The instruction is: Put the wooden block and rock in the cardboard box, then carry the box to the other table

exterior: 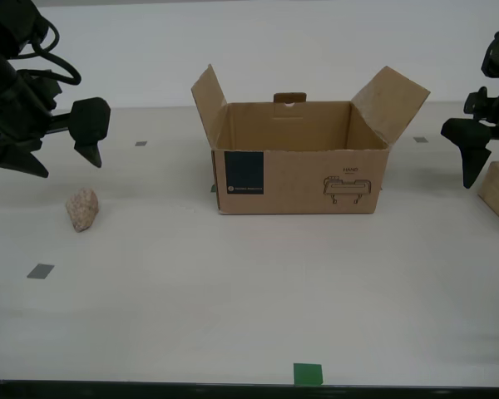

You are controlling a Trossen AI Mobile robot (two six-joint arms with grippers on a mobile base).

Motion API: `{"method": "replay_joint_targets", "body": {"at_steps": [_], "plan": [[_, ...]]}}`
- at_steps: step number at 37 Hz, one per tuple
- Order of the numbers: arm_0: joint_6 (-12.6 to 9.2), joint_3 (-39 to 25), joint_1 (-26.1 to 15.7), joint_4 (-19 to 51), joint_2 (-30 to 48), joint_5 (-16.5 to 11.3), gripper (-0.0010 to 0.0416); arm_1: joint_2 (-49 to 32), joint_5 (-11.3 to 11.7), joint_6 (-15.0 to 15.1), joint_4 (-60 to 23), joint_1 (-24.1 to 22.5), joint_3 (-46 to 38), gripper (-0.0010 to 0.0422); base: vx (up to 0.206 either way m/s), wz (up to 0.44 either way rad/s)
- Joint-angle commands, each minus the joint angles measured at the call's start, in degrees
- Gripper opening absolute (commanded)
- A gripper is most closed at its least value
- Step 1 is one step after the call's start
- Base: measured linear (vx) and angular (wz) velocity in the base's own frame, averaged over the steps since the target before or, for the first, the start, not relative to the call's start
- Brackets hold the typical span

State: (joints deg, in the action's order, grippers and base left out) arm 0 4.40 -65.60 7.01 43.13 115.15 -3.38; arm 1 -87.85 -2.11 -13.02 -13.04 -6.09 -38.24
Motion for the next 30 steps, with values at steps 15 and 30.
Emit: {"method": "replay_joint_targets", "body": {"at_steps": [15,30], "plan": [[0.13,0.00,-0.07,-0.11,0.02,0.02,0.0390,0.00,0.24,-0.74,4.92,-0.07,5.05,0.0387,0.000,0.000],[0.13,0.00,-0.17,-0.55,0.02,0.02,0.0389,0.00,0.24,-1.18,5.38,-0.39,5.35,0.0387,0.000,0.000]]}}
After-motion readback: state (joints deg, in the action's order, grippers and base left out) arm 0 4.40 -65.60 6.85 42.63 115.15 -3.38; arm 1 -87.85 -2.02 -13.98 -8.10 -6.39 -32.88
